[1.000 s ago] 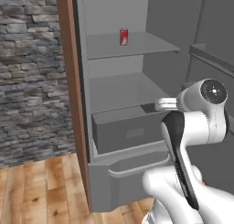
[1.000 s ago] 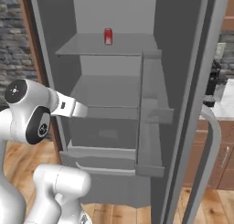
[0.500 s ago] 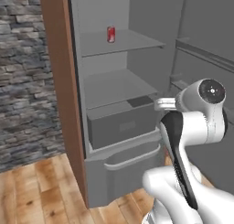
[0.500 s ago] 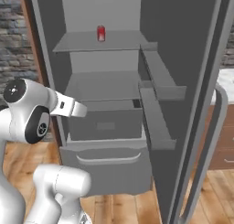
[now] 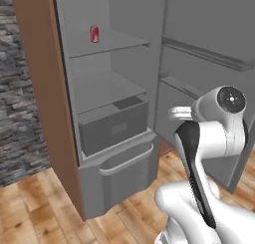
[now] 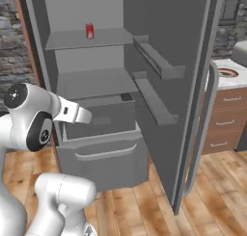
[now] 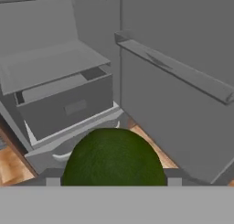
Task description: Pick lime from the fridge and place it on the plate on the counter.
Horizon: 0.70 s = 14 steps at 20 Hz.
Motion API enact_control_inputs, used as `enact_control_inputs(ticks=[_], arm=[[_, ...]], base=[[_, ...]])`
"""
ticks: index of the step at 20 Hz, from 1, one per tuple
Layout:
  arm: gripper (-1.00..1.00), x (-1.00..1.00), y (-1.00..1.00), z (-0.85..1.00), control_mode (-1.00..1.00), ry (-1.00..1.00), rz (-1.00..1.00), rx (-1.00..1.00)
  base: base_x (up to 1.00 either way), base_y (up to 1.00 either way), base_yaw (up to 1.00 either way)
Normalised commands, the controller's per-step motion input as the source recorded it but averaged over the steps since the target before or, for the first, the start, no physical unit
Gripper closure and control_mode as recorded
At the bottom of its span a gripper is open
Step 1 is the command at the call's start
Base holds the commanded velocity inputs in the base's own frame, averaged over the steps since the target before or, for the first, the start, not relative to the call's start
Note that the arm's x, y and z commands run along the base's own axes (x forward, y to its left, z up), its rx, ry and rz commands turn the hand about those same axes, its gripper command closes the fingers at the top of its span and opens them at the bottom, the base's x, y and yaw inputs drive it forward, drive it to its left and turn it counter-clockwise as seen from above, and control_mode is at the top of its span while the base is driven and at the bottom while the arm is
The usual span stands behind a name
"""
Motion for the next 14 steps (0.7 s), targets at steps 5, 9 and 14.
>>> enact_control_inputs(ticks=[5, 9, 14], arm=[[1.00, 0.00, 0.00, 0.00, 1.00, 0.00, 0.00, 0.00], [1.00, 0.00, 0.00, 0.00, 1.00, 0.00, 0.00, 0.00], [1.00, 0.00, 0.00, 0.00, 1.00, 0.00, 0.00, 0.00]], base=[[-0.67, 0.20, -0.34], [-0.64, 0.14, -0.38], [-0.48, 0.00, -0.36]])
